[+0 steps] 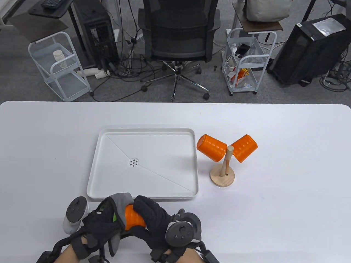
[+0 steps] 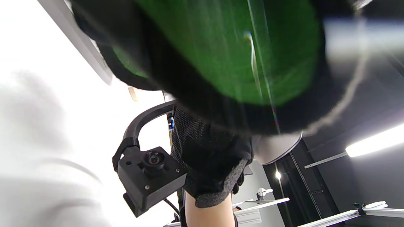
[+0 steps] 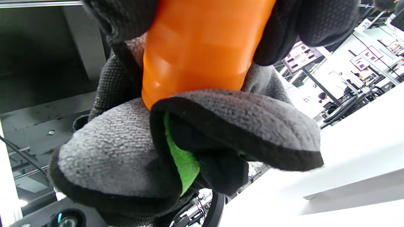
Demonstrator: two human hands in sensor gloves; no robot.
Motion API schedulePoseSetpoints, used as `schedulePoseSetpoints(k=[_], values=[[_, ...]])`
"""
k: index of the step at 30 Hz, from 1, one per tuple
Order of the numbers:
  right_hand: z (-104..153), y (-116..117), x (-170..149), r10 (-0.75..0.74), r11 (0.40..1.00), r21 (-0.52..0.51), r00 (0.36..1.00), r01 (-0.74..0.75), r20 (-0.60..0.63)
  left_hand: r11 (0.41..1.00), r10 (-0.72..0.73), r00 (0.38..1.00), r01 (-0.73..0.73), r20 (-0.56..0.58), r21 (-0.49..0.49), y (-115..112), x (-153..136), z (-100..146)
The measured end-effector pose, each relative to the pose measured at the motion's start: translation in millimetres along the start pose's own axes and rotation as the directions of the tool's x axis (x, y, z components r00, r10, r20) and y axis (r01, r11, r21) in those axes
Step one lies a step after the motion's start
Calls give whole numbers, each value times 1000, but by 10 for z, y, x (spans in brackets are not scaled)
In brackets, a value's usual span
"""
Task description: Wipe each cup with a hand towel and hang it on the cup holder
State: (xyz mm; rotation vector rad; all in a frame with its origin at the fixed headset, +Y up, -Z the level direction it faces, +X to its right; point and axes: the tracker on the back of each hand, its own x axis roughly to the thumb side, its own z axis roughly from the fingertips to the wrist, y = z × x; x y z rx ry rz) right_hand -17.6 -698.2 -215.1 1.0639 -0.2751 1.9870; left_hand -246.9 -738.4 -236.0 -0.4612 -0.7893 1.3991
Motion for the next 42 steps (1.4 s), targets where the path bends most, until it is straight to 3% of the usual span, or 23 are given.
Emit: schedulePoseSetpoints(k=[5,14,26,32,36,42], values=[[1,-12,-8,8,1000,-12,999,-8,-35,999,-46,999,46,3,-9,-16,40,0],[6,-48,-94,-165,986,-63,964,156,-209,967,-253,967,253,32,-22,-67,185,12],[71,-19,-305,-464,879,-136,755,457,-462,824,-560,820,566,115,-19,-181,364,35],[54,-48,-250,-415,909,-133,826,395,-381,874,-485,867,486,114,13,-148,316,30],[29,-67,-155,-277,960,-109,925,257,-261,919,-393,914,393,101,22,-97,247,19],[11,-65,-52,-156,986,-80,977,146,-145,952,-307,947,305,94,34,-44,193,15]])
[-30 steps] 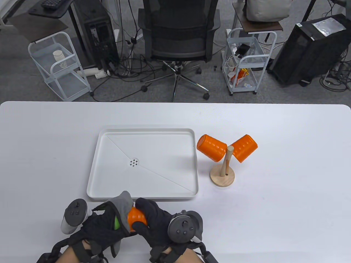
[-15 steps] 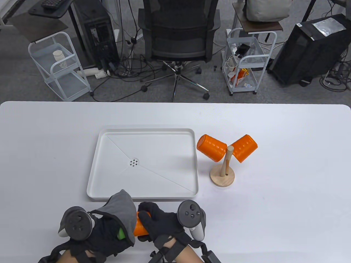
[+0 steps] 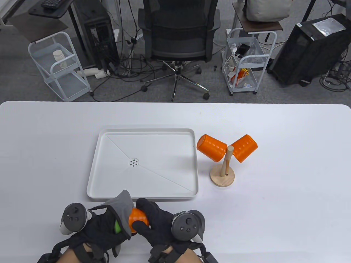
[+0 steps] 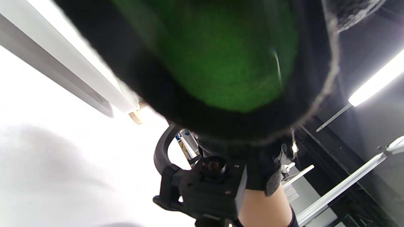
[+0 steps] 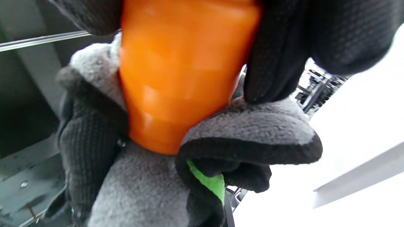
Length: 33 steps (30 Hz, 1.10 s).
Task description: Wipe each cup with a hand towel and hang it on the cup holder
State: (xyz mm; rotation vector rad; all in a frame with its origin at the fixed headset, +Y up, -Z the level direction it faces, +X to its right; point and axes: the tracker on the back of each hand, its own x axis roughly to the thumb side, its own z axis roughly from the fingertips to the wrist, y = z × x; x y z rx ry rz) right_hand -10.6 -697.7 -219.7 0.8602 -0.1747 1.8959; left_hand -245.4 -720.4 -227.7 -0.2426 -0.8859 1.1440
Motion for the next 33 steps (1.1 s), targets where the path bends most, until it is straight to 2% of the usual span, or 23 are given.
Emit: schedulePoseSetpoints(k=[11,22,24,27,33], values=[[-17,-39,174,195,980,-4,965,-198,175,991,124,992,-122,-28,45,46,-82,11],[-13,-107,411,434,898,-90,837,-430,332,985,143,989,-137,-46,108,99,-90,38],[-18,-158,457,483,873,-108,807,-477,341,977,169,984,-161,-48,136,118,-104,50],[-13,-256,495,509,859,-132,796,-495,326,970,193,980,-184,-42,157,140,-110,62],[14,-666,600,606,795,-186,753,-577,255,965,209,977,-199,-41,173,154,-101,66]])
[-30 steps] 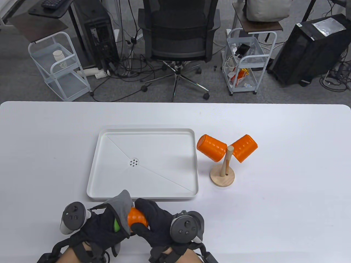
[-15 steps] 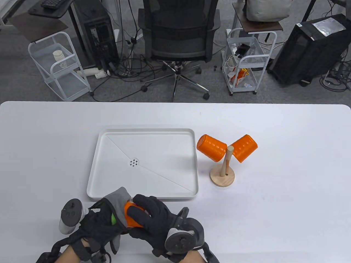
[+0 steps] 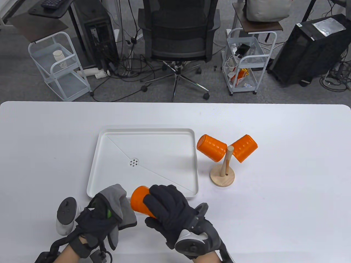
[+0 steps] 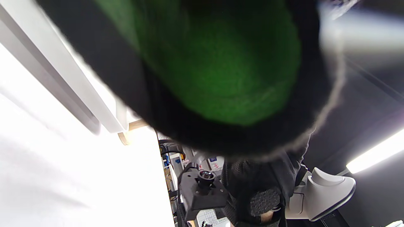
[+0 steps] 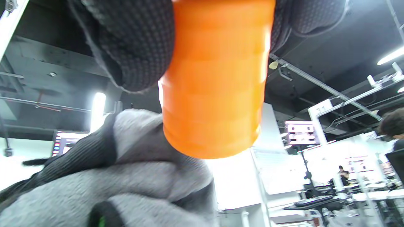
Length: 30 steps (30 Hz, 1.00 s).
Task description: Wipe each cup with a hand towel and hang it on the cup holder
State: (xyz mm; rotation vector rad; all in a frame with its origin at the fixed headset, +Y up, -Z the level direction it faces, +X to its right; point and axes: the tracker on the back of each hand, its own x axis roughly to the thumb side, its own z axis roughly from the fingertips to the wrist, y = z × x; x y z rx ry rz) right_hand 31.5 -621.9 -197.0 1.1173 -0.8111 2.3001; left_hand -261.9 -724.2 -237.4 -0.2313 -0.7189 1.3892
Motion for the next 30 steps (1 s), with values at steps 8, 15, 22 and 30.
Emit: schedulePoseSetpoints(k=[8,15,22,30], values=[[79,-617,-245,243,969,-21,967,-246,-80,1000,8,1000,-8,-7,8,10,15,0],[270,-908,-483,406,914,66,892,-401,-200,1000,8,1000,-8,-8,9,17,12,-1],[458,-858,-746,435,900,151,846,-408,-308,1000,3,1000,-3,-12,0,12,4,-2],[525,-633,-1048,458,888,240,799,-392,-389,1000,5,1000,-5,-16,-3,6,-3,-3]])
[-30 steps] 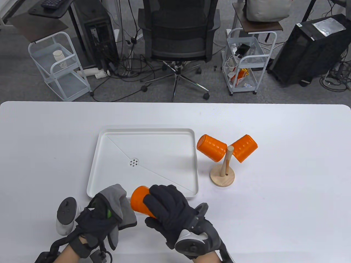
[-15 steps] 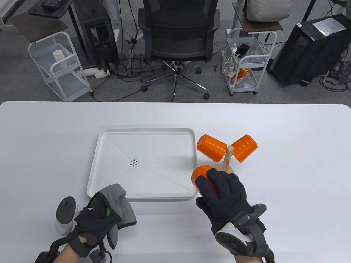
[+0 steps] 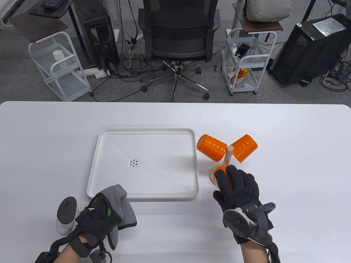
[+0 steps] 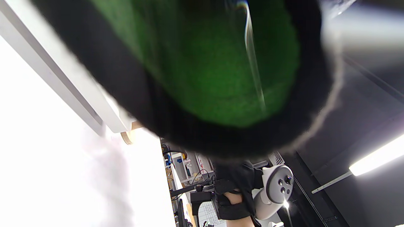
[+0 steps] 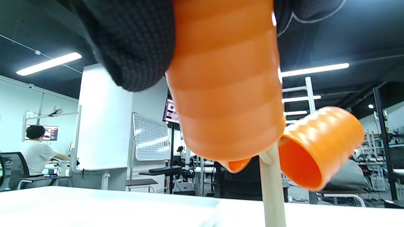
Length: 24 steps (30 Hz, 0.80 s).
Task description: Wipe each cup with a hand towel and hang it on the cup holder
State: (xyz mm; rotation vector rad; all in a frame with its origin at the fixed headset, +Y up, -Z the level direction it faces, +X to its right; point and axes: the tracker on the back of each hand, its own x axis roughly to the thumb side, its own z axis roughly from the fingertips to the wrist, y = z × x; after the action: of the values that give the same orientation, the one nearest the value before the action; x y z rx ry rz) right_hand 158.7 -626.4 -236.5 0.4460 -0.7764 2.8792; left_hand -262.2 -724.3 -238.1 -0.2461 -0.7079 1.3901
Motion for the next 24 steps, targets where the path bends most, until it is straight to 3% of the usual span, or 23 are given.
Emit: schedulePoseSetpoints(k=[12,24], values=[[-106,324,-74,71,997,47,996,-69,-60,1000,6,1000,-6,0,-7,-3,-4,-9],[-126,422,-64,119,989,92,991,-113,-66,1000,8,1000,-8,2,-8,-3,-6,-11]])
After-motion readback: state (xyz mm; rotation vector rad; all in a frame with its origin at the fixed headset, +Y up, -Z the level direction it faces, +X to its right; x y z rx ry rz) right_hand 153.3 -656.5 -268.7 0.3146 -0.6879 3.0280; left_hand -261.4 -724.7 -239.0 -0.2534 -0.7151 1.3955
